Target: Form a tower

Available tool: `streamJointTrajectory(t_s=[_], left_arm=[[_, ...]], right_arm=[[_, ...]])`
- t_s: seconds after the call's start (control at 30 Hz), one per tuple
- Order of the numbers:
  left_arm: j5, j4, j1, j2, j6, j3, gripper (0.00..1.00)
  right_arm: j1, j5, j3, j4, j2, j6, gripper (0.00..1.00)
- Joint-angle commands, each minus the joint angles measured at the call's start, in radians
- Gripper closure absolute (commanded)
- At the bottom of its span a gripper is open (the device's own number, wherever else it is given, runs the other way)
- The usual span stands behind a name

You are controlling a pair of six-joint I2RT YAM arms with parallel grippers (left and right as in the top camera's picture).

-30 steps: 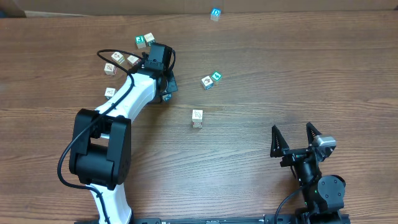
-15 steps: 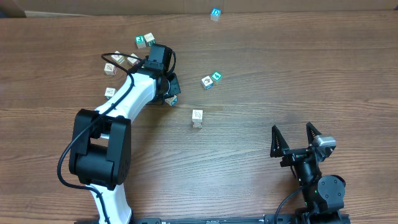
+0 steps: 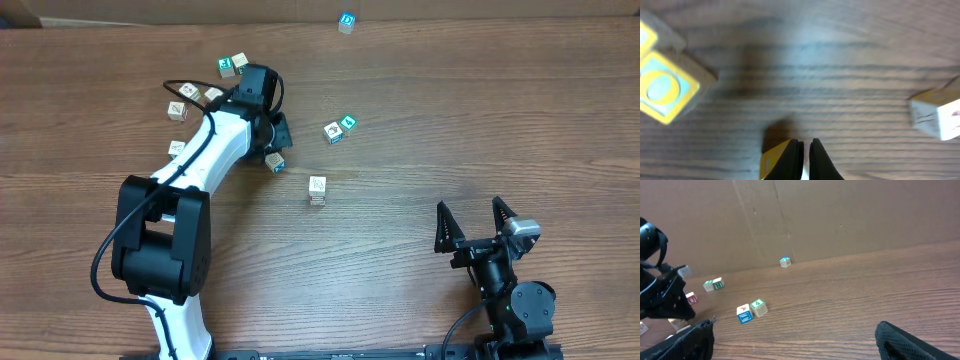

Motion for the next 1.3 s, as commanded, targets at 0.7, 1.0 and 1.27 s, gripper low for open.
streamJointTrajectory(t_s=[0.7,1.0,1.27], left_arm=[[-0.127,0.018,-0.118,0.000,-0.016,-0.069,0.96],[-0.127,0.048,-0.118,0.000,-0.016,-0.095,0.96],[-0.162,-0.016,-0.117,0.000,-0.015,-0.095,0.96]], right_arm=[[-0.003,0.000,-0.010,0.005,-0.012,0.005,0.00],[-0.003,0.000,-0.010,0.005,-0.012,0.005,0.00],[-0.003,0.000,-0.010,0.005,-0.012,0.005,0.00]])
